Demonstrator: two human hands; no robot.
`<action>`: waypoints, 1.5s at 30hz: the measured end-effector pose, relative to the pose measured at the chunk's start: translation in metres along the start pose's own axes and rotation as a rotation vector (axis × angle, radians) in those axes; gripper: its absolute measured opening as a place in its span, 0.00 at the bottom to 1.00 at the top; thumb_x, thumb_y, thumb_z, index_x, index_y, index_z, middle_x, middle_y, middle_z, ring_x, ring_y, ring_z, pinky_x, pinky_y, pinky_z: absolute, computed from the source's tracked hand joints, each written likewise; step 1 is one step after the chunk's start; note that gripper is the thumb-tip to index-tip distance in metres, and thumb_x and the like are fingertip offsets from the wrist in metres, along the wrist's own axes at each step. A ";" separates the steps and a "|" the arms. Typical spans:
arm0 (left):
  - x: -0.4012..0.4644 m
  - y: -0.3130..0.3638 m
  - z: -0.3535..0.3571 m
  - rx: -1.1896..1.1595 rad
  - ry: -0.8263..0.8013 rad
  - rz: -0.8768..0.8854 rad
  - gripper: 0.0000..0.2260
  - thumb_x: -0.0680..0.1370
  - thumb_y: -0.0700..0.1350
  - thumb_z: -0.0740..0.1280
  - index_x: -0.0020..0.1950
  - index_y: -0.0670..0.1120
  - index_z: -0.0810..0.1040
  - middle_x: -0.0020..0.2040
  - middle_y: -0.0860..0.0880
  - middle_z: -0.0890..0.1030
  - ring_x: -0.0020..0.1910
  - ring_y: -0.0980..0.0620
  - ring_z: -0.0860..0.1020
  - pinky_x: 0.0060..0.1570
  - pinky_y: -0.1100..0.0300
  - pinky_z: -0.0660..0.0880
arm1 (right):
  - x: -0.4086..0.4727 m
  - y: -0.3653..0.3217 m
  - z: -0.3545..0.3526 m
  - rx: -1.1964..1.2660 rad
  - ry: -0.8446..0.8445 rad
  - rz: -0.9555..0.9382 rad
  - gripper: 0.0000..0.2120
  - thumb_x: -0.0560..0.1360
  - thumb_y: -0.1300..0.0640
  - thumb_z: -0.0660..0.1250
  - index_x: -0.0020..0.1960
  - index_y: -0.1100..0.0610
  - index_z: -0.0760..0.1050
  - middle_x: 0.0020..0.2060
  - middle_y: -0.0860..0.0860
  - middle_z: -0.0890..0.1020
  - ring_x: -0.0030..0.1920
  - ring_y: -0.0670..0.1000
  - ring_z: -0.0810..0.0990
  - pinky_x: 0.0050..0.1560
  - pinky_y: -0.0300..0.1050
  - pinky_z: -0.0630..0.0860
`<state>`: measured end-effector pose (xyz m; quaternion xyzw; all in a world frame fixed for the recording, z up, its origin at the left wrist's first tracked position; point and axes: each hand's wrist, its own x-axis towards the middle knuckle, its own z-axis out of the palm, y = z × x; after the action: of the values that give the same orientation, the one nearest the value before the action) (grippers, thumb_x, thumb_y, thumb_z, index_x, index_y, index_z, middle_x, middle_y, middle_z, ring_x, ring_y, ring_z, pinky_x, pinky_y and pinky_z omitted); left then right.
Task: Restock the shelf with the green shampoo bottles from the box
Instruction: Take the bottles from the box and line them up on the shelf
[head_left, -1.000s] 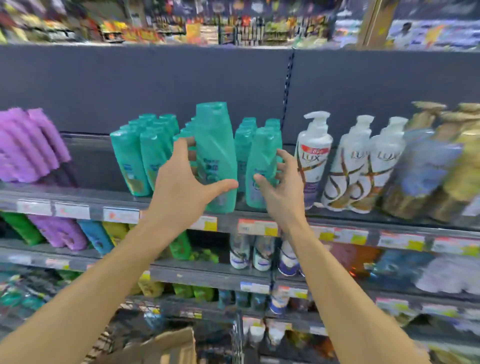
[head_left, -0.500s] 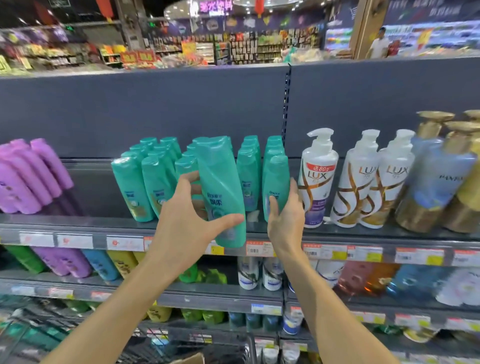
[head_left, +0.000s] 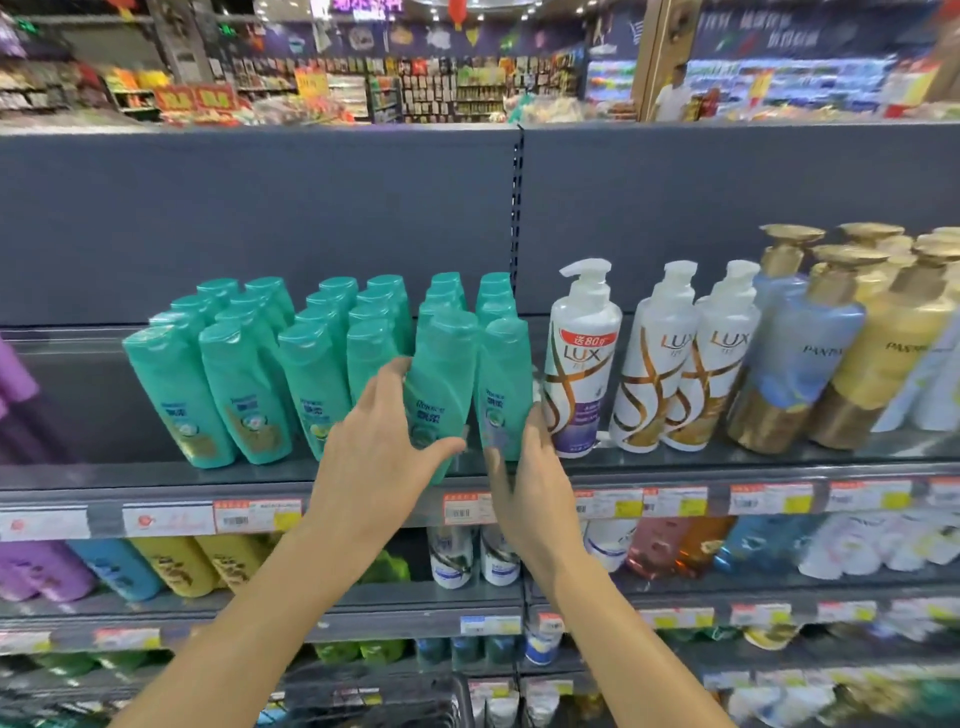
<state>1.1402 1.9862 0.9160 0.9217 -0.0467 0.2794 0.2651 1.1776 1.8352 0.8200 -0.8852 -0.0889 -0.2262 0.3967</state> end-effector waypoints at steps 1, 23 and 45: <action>0.003 0.000 0.005 -0.006 -0.010 -0.005 0.38 0.65 0.56 0.78 0.68 0.48 0.62 0.63 0.46 0.78 0.59 0.43 0.78 0.54 0.50 0.74 | -0.001 0.002 -0.002 -0.024 -0.026 0.007 0.32 0.80 0.51 0.58 0.77 0.58 0.46 0.76 0.54 0.60 0.72 0.54 0.65 0.65 0.49 0.71; 0.009 -0.015 0.025 -0.119 0.002 -0.083 0.38 0.61 0.58 0.79 0.64 0.50 0.65 0.57 0.50 0.80 0.57 0.48 0.78 0.51 0.54 0.73 | 0.010 0.003 0.012 -0.301 -0.053 0.126 0.33 0.81 0.52 0.57 0.76 0.64 0.44 0.59 0.60 0.79 0.50 0.61 0.82 0.43 0.52 0.77; 0.018 -0.017 0.071 -0.176 0.001 -0.199 0.34 0.67 0.52 0.78 0.66 0.48 0.63 0.61 0.45 0.77 0.60 0.43 0.75 0.57 0.46 0.73 | -0.024 0.035 -0.002 -0.648 -0.164 -0.190 0.29 0.80 0.48 0.53 0.74 0.65 0.60 0.73 0.61 0.65 0.75 0.57 0.61 0.73 0.55 0.59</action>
<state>1.1941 1.9658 0.8682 0.8948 0.0206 0.2468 0.3714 1.1679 1.8104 0.7870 -0.9681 -0.1263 -0.2067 0.0639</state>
